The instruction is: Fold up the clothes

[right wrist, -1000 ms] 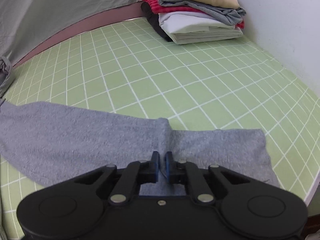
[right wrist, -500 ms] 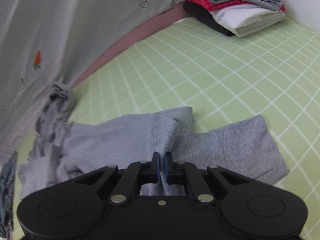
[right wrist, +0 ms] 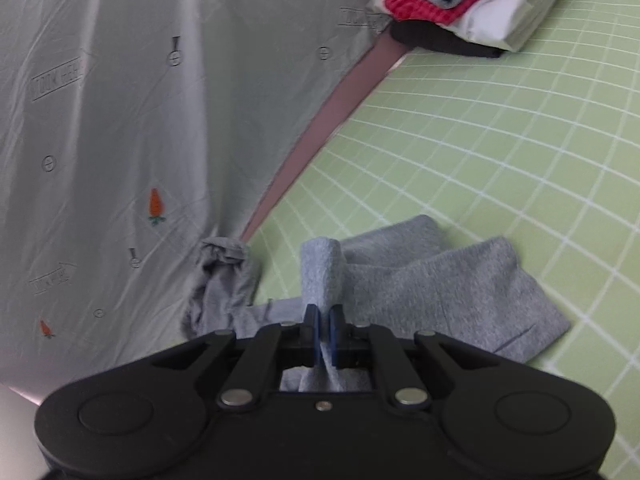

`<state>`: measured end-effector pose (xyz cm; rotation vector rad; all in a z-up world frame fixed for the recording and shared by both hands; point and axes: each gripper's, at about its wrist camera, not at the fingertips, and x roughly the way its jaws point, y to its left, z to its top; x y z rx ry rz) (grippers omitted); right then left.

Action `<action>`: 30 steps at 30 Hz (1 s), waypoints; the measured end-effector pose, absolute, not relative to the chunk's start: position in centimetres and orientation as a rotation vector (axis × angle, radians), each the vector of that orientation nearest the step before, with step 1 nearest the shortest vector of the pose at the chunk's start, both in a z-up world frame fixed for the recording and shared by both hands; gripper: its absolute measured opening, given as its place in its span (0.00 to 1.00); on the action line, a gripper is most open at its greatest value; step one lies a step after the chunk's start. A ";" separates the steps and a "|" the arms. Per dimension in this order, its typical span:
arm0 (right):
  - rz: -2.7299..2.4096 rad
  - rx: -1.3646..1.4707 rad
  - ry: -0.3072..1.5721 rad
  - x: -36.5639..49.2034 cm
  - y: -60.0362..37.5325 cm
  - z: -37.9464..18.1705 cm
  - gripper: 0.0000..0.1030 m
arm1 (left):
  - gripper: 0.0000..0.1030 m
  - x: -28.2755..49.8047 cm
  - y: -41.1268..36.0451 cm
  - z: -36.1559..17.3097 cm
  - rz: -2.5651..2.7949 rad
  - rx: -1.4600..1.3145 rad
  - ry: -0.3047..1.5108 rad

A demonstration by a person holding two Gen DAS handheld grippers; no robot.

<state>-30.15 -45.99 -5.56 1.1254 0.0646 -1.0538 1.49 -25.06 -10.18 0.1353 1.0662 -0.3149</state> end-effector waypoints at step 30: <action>-1.087 1.082 0.357 -21.9 -49.8 -6.0 0.73 | 1.00 9.6 -25.3 -8.8 -0.276 0.096 0.988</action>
